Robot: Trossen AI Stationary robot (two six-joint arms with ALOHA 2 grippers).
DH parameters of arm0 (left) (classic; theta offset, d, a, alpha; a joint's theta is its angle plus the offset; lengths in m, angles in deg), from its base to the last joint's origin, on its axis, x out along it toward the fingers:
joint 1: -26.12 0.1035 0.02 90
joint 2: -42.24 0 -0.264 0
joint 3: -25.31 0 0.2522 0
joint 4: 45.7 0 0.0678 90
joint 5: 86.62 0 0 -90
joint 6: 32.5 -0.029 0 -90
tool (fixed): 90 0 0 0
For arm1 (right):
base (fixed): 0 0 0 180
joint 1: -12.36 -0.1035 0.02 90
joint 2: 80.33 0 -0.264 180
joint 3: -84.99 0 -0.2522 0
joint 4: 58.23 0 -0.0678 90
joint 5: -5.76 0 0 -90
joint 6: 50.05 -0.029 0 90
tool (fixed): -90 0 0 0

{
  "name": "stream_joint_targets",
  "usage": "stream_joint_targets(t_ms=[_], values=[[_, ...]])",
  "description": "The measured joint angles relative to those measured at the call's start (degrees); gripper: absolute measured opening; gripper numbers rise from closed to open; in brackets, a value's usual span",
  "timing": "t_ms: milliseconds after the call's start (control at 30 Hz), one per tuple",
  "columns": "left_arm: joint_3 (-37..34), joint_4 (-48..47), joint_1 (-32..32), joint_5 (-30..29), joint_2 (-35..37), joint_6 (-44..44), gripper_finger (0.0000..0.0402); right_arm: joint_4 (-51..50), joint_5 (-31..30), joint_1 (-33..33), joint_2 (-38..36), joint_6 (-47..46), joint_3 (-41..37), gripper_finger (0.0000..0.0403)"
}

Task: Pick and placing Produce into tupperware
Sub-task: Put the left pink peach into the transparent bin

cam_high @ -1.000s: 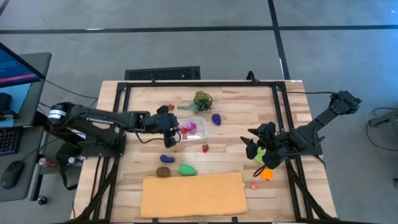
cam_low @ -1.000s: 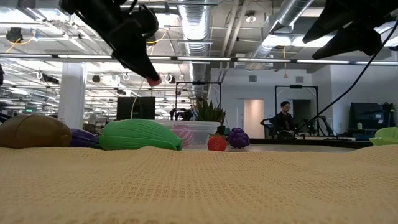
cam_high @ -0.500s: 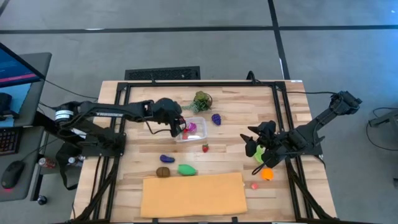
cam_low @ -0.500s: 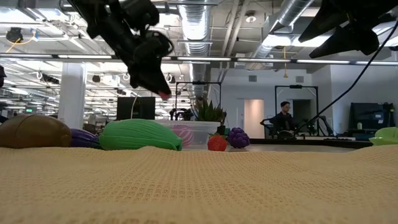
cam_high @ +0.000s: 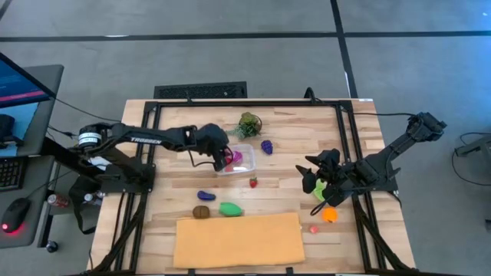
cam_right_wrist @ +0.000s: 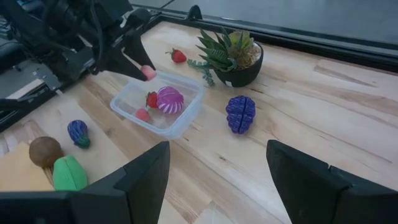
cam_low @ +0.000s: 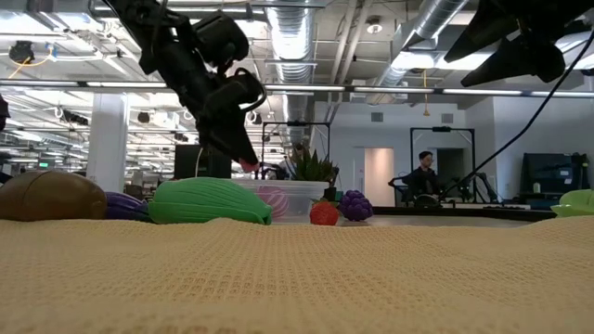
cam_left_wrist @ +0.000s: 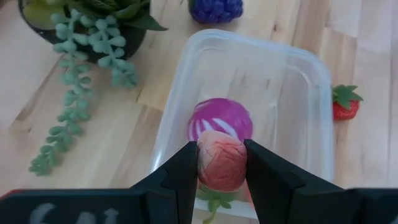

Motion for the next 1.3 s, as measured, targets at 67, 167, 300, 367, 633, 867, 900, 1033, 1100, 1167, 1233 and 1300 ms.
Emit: stream_joint_targets(t_ms=[67, 167, 300, 367, 633, 867, 900, 1033, 1100, 1167, 1233, 1300], values=[[0.00, -0.30, 0.51, -0.09, 0.00, -0.17, 0.0112, -0.02, 0.00, 0.00, 0.00, 0.00, 0.01, 0.0260], [0.00, -2.35, 1.37, -0.12, 0.00, -0.29, 0.0112, -0.02, -0.01, 0.04, 0.00, 0.00, 0.02, 0.0260], [0.00, -4.90, 2.38, -0.18, 0.00, -0.33, 0.0116, -0.02, 0.02, 0.60, 0.00, 0.00, 0.02, 0.0260], [0.00, -5.26, 2.65, -0.32, 0.00, -0.33, 0.0118, -0.02, 0.02, 0.71, 0.00, 0.00, 0.00, 0.0260], [0.00, -5.34, 2.63, -0.30, 0.00, -0.33, 0.0119, -0.02, 0.24, 1.36, 0.00, 0.00, 0.01, 0.0260], [0.00, -5.32, 2.63, 0.71, 0.00, -1.03, 0.0119, -0.02, 0.24, 1.36, 0.00, 0.00, 0.00, 0.0260], [0.00, -5.32, 2.61, 0.83, 0.00, -1.04, 0.0119, -0.02, 0.26, 1.36, 0.00, 0.00, 0.02, 0.0260], [0.00, -5.32, 2.61, 1.23, 0.00, -1.10, 0.0119, -0.02, 0.25, 1.36, 0.00, 0.00, 0.01, 0.0260], [0.00, -5.32, 2.61, 1.24, 0.00, -1.11, 0.0119, -0.02, 0.25, 1.36, 0.00, 0.00, 0.02, 0.0260], [0.00, -5.32, 2.61, 1.26, 0.00, -1.11, 0.0119, -0.02, 0.24, 1.36, 0.00, 0.00, 0.00, 0.0260], [0.00, -5.32, 2.61, 1.27, 0.00, -1.11, 0.0119, -0.02, 0.24, 1.36, 0.00, 0.00, 0.02, 0.0260], [0.00, -5.32, 2.61, 1.40, 0.00, -1.14, 0.0119, -0.02, 0.25, 1.36, 0.00, 0.00, 0.01, 0.0260]])
